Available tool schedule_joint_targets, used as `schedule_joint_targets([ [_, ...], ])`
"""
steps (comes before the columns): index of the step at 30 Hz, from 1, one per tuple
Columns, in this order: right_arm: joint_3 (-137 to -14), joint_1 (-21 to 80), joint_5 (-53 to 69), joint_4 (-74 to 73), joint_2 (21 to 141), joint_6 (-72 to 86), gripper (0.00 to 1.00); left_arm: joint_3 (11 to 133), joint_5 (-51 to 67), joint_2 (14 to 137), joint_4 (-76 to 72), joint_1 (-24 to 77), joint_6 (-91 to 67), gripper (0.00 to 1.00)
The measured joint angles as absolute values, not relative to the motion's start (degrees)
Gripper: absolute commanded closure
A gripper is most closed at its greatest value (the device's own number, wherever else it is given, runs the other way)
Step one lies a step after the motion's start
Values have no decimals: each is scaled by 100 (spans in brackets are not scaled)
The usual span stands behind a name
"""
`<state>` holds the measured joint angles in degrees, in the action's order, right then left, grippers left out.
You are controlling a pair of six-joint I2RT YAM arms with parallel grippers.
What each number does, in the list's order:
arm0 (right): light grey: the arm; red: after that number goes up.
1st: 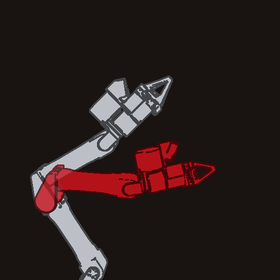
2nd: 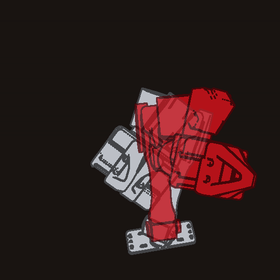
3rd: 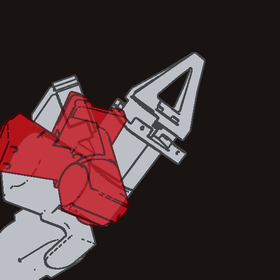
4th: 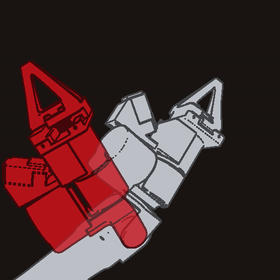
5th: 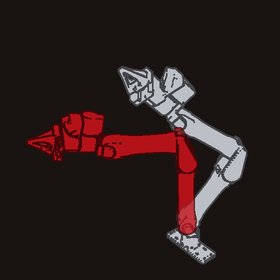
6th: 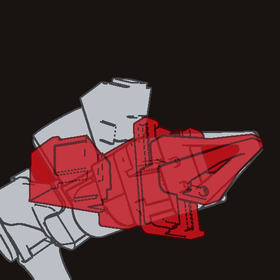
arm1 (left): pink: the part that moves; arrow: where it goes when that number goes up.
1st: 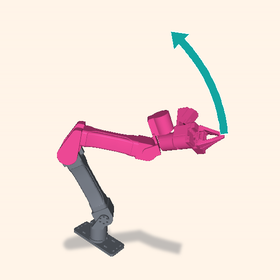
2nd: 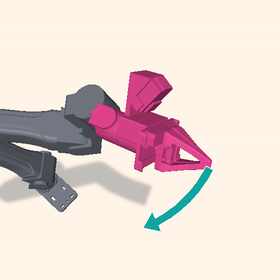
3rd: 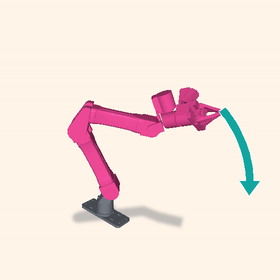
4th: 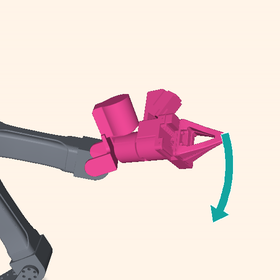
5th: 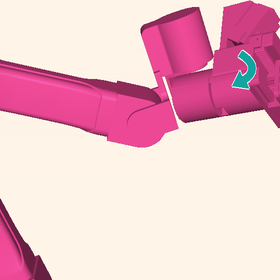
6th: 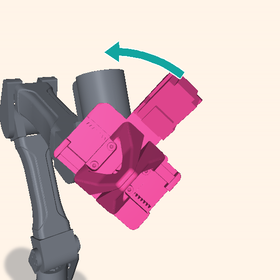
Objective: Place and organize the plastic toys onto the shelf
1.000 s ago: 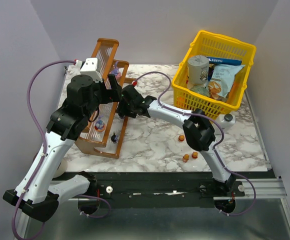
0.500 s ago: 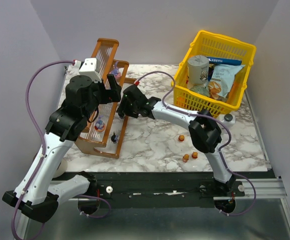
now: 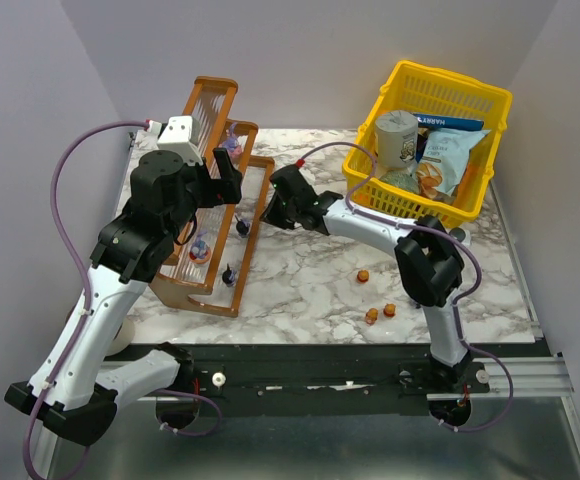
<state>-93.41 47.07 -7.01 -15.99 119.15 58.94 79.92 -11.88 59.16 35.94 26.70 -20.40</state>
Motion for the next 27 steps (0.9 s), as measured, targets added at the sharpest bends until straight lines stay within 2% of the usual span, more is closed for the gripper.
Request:
schedule_joint_targets([
  [10,-9574,4602,-534,-1490,12164,5902,99,7992,-1188,5916,3594,2668,-2040,1],
  [27,-10099,4602,-161,-1581,12774,5894,99,7985,-1188,5916,3594,2668,-2040,1],
])
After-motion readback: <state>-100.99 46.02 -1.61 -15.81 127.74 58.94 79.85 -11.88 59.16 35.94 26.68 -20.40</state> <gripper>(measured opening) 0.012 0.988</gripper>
